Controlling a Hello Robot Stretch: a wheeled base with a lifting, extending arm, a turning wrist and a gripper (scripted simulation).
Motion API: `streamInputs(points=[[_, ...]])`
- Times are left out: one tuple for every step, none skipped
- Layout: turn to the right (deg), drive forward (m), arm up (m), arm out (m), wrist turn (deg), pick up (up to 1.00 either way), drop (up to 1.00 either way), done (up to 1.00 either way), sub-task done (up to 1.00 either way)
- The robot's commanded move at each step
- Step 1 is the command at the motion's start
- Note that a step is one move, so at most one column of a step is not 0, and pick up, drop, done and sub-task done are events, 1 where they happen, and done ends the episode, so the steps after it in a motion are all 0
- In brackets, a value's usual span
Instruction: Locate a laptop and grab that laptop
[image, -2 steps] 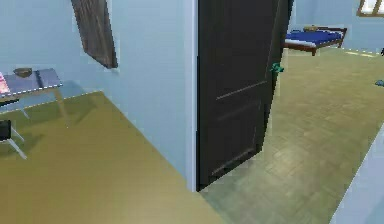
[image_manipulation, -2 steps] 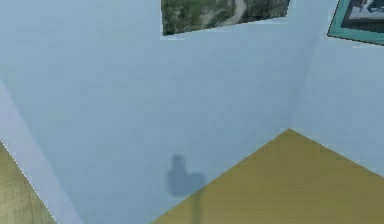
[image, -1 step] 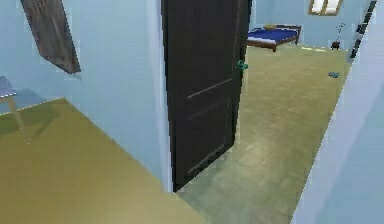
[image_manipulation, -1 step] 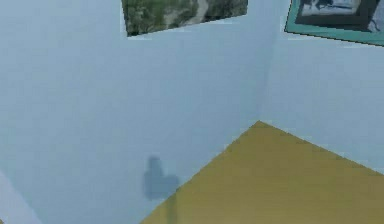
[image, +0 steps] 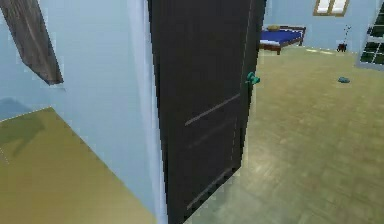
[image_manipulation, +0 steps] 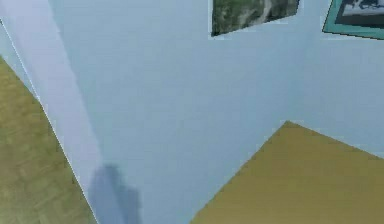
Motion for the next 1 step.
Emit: streamInputs(points=[[9.0,0.00,0.00,0.00,0.0,0.00,0.00,0.00,0.00]])
